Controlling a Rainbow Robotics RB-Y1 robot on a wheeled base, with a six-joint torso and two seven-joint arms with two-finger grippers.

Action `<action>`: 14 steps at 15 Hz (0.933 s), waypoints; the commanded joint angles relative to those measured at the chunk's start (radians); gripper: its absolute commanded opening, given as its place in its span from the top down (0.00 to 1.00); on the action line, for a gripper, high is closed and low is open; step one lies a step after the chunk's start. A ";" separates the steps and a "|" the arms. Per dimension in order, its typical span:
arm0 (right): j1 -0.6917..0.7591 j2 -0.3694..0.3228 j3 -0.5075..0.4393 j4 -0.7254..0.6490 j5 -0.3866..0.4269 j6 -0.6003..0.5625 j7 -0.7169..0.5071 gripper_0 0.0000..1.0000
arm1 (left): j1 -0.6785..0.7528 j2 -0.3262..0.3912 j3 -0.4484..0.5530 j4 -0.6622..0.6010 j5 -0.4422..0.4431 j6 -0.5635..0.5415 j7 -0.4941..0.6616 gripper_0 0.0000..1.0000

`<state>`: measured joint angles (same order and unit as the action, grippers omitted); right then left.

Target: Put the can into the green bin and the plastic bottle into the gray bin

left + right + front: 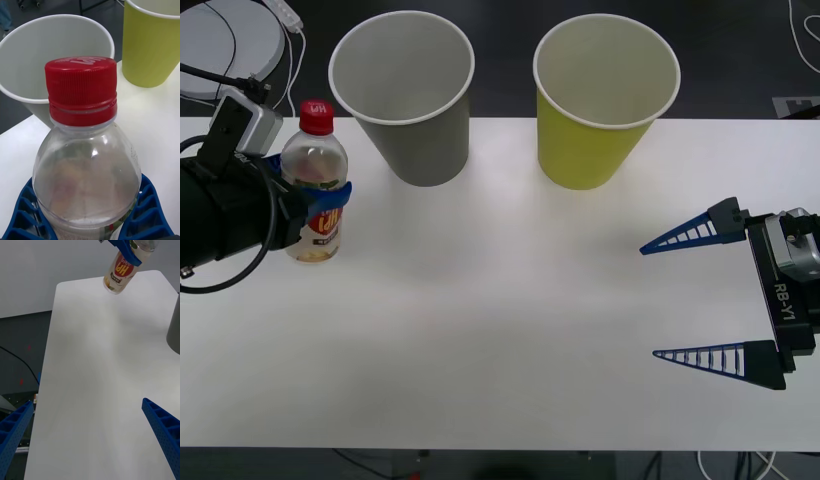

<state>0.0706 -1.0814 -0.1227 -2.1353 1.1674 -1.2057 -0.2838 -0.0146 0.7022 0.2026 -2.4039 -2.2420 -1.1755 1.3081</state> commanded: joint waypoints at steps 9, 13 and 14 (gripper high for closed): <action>0.000 0.000 0.000 0.000 0.000 0.000 0.000 0.00 | -0.171 0.418 0.063 0.233 0.426 -0.064 0.000 1.00; 0.000 0.000 0.000 0.000 0.000 0.000 0.000 0.00 | -0.320 0.542 -0.045 0.396 0.568 -0.066 -0.092 1.00; 0.000 0.000 0.000 0.000 0.000 0.000 0.000 0.00 | -0.357 0.560 -0.074 0.417 0.585 -0.069 -0.098 1.00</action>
<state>0.0706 -1.0814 -0.1227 -2.1353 1.1674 -1.2057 -0.2838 -0.3444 1.2480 0.1507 -2.0046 -1.6708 -1.2418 1.2165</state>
